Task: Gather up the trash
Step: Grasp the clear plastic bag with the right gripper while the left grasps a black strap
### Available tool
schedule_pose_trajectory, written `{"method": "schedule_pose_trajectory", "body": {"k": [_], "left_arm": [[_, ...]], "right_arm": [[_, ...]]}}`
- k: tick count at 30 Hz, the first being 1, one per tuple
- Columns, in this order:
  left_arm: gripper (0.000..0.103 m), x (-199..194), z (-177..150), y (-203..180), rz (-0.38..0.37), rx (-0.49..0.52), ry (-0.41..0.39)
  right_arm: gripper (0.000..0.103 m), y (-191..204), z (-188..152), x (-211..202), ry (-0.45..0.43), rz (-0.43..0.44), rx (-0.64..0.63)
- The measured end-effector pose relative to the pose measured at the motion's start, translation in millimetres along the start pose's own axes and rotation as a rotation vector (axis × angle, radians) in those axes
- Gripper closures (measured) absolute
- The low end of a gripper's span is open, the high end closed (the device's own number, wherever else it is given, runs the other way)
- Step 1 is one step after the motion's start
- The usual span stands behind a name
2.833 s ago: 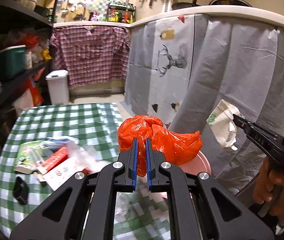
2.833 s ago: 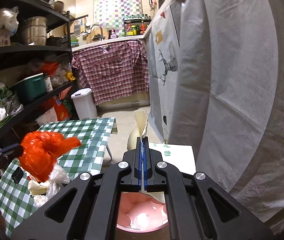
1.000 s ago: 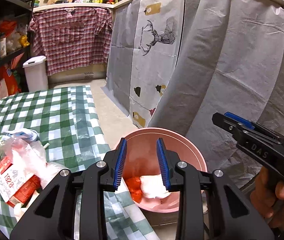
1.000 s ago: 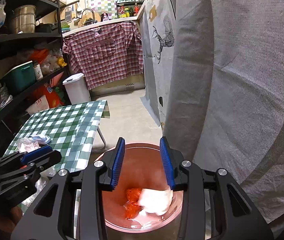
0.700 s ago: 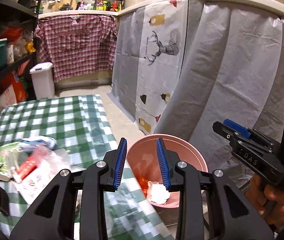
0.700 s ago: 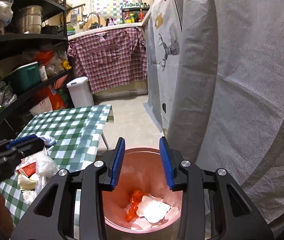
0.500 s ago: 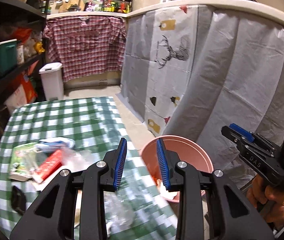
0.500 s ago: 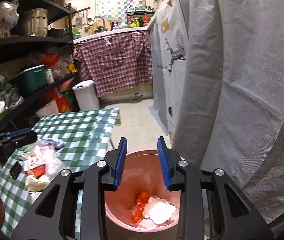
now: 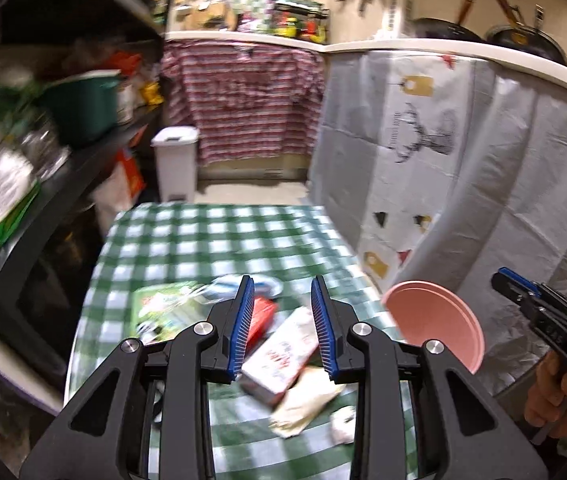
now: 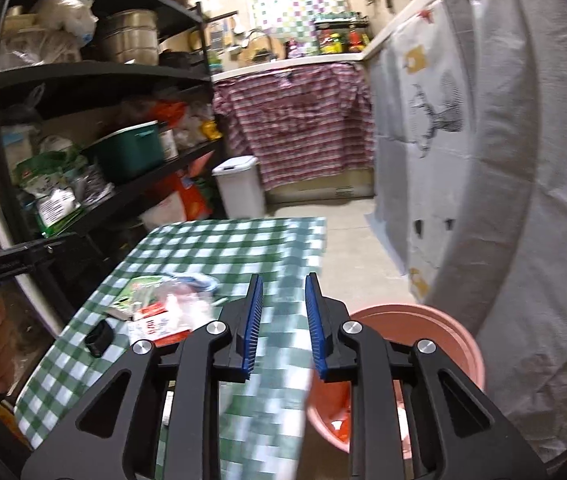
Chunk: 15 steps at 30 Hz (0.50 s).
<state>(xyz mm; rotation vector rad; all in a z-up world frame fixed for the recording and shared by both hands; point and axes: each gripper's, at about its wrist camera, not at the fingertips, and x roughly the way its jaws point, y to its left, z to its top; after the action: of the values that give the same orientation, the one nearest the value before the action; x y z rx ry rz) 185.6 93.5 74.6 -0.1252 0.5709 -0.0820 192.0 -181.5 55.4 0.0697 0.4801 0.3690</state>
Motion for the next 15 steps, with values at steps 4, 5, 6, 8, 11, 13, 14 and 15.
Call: {"method": "schedule_pose_trajectory", "body": {"k": [4, 5, 6, 8, 11, 13, 14, 15], "left_arm": [[0.074, 8.6, -24.3, 28.4, 0.052, -0.034, 0.011], [0.074, 12.0, -30.4, 35.3, 0.065, -0.044, 0.022], [0.074, 14.0, -34.6, 41.9, 0.076, -0.052, 0.027], [0.074, 14.7, -39.8, 54.7, 0.093, -0.054, 0.023], [0.074, 19.1, -46.9, 67.7, 0.124, -0.052, 0.026], [0.074, 26.0, -54.3, 78.9, 0.141, -0.083, 0.048], [0.074, 29.4, -58.0, 83.3, 0.15, -0.091, 0.06], [0.074, 32.9, -61.4, 86.1, 0.157, -0.09, 0.07]], "right_arm": [[0.081, 15.6, -9.3, 24.6, 0.04, 0.038, 0.006], [0.081, 19.9, -13.0, 31.4, 0.049, 0.048, 0.006], [0.081, 24.8, -17.3, 38.7, 0.06, 0.06, 0.005], [0.08, 33.2, -25.2, 51.6, 0.076, 0.073, -0.006], [0.08, 41.5, -36.0, 72.9, 0.118, 0.089, -0.006], [0.078, 45.7, -40.7, 83.7, 0.139, 0.095, -0.01], [0.077, 46.6, -42.0, 86.5, 0.144, 0.096, -0.016], [0.074, 48.8, -44.5, 91.5, 0.154, 0.095, -0.025]]}}
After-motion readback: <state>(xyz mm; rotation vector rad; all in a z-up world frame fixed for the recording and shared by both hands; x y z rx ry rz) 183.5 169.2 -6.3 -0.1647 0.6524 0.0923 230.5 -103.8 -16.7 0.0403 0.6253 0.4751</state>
